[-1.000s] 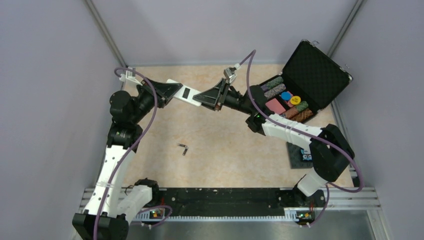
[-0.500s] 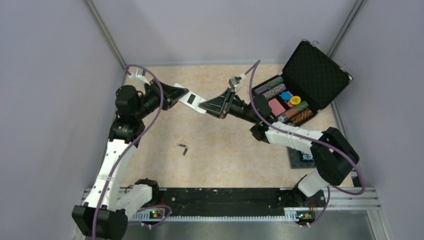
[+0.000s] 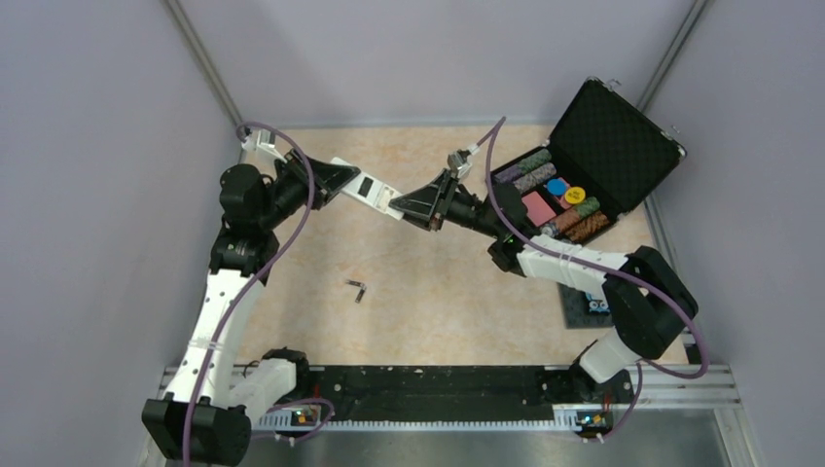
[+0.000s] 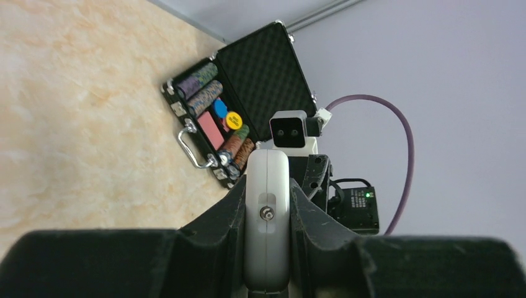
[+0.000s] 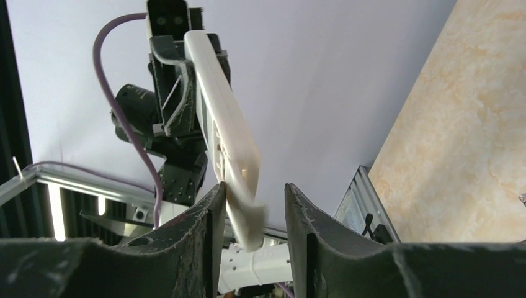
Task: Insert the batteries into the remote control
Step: Remove the battery cover from the remote control, then place the battery cover at the center of the board.
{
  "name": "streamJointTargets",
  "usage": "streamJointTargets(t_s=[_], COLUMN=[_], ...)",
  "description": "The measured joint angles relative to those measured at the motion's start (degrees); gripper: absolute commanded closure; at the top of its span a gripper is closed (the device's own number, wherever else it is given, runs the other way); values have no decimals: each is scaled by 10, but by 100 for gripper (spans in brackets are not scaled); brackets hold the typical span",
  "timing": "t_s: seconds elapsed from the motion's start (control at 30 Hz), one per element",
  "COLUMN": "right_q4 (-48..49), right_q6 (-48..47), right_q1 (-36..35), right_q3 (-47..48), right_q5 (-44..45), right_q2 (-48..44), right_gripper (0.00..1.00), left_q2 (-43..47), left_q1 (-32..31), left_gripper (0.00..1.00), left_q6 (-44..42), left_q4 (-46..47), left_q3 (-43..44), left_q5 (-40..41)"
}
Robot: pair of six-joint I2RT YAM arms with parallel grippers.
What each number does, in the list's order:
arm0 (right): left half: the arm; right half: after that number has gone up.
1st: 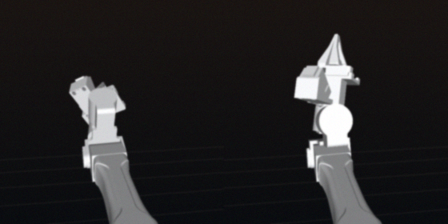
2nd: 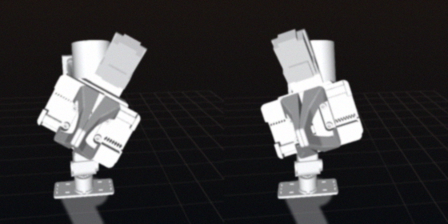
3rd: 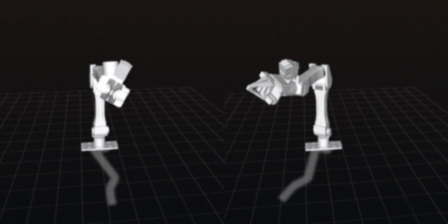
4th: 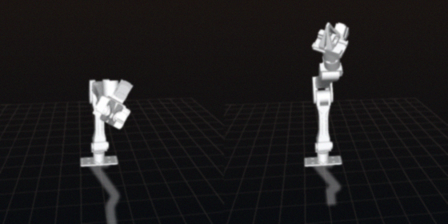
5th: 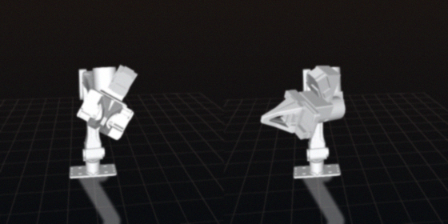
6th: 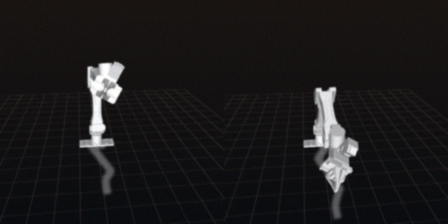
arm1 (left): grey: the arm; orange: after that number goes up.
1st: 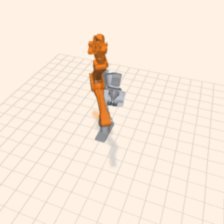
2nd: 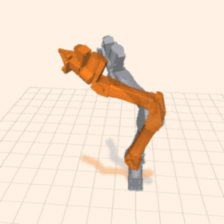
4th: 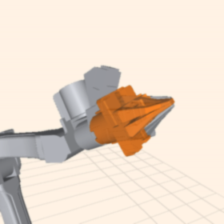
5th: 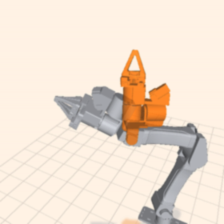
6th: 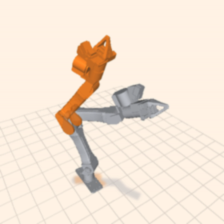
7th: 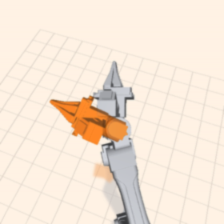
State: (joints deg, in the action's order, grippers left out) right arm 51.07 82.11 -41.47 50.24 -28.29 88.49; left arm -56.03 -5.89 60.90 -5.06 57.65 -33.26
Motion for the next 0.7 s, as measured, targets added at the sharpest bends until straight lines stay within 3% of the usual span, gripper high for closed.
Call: streamJointTargets(t_s=[0.3,0.57,0.7], right_q4=[-96,-174,-271], right_q6=[-14,-41,-100], right_q1=[0,3,7], right_q3=[51,34,30], right_q5=[2,10,41], right_q2=[28,31,31], right_gripper=[76,82,87], left_q2=[-1,0,0], left_q1=[2,2,2], left_gripper=[100,100,100], left_q6=[-99,-198,-231], left_q4=[-2,-59,-87], left_q3=[-7,-37,-57], left_q5=[40,164,212])
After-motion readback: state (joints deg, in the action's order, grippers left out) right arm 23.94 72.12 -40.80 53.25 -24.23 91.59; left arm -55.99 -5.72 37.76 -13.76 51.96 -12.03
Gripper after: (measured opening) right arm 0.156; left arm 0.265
